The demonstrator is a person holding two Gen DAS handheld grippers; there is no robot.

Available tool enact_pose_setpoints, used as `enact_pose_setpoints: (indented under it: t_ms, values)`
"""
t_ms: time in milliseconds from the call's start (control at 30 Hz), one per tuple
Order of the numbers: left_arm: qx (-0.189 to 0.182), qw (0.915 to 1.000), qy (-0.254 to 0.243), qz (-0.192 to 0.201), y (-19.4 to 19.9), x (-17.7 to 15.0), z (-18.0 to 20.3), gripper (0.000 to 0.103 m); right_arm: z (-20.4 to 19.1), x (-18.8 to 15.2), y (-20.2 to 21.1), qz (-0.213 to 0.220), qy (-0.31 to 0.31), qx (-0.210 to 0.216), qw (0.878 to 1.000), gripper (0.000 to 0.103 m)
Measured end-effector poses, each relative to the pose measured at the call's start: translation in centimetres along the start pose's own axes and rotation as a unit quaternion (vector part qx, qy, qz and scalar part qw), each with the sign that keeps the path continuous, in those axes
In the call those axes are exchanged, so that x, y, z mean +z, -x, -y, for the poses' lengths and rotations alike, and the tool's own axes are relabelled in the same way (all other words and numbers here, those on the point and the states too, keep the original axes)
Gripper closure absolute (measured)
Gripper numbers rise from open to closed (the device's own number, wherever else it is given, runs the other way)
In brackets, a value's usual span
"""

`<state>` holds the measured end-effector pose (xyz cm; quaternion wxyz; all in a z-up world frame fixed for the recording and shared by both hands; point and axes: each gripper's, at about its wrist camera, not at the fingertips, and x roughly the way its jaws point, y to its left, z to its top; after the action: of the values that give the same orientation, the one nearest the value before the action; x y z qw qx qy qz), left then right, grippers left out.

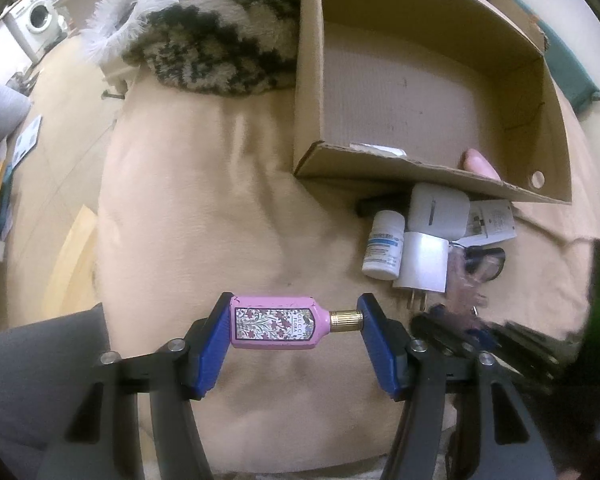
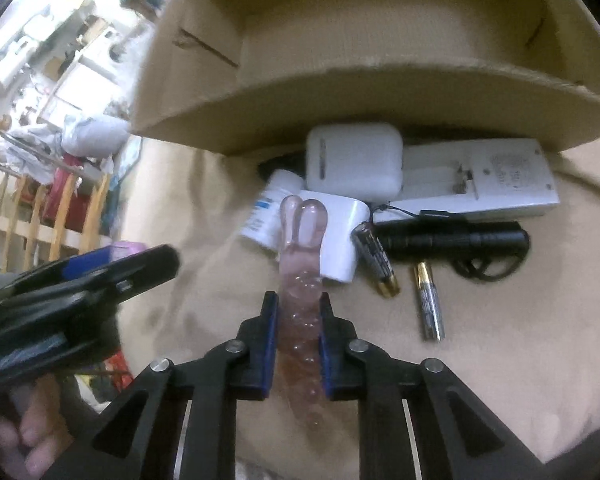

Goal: Organize rigid objects
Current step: 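Grasp the pink gua sha comb with the right tool while the left tool holds the perfume, then carry the perfume with the left tool while the right tool carries the comb into the box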

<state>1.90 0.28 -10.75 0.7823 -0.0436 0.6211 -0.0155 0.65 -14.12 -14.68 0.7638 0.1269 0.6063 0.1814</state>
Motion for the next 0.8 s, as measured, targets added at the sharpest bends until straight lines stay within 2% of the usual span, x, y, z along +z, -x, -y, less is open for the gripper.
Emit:
enact_pose_setpoints:
  t_ms: [200, 467, 800]
  values:
    - [0.009, 0.9999, -0.001, 0.007, 0.2, 0.1, 0.0, 0.045, 0.4, -1.2, 3.1, 0.035, -0.02, 0.006, 0.999, 0.085]
    - [0.026, 0.9995, -0.003, 0.02, 0.8, 0.0, 0.0, 0.045, 1.5, -0.9, 6.0, 0.062, -0.02, 0.008, 0.998, 0.085]
    - [0.047, 0.9944, 0.014, 0.093, 4.4, 1.6, -0.2, 0.045, 1.5, 1.6, 10.8, 0.129, -0.015, 0.031, 0.991, 0.085]
